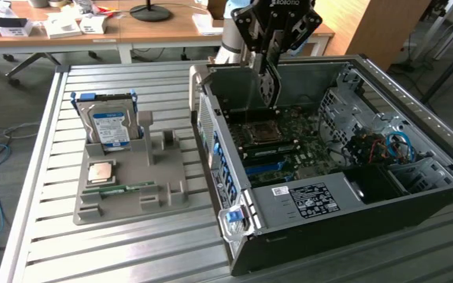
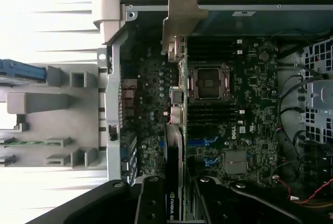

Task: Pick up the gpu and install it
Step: 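Pick up the gpu and move the gpu toward the slot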

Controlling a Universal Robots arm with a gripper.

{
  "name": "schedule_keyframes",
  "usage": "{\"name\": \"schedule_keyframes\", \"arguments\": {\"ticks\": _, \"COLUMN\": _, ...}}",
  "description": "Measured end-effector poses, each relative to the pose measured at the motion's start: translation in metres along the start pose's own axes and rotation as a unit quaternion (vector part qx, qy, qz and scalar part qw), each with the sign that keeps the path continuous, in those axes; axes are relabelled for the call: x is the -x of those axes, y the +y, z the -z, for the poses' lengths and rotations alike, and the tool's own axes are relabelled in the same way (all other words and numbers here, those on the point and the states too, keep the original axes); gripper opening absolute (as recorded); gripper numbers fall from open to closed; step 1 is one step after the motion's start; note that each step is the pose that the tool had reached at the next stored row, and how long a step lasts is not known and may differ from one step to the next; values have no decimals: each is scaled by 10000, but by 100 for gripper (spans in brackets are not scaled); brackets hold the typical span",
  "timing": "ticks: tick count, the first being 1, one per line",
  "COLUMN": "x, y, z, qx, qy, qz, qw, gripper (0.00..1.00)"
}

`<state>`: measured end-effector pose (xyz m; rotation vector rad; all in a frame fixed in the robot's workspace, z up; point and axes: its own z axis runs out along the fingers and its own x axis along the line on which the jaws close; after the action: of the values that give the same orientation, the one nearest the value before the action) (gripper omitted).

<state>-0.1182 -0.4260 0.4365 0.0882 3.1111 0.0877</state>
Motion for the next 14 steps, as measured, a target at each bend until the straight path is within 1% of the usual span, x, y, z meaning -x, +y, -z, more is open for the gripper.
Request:
{"name": "schedule_keyframes", "arguments": {"ticks": 7, "x": 161, "y": 9, "z": -5, "qx": 0, "qy": 0, "qz": 0, "qw": 10000, "gripper": 26}}
{"name": "schedule_keyframes", "arguments": {"ticks": 14, "x": 297, "y": 17, "z": -9, "qx": 0, "qy": 0, "qz": 0, "qw": 10000, "gripper": 26}}
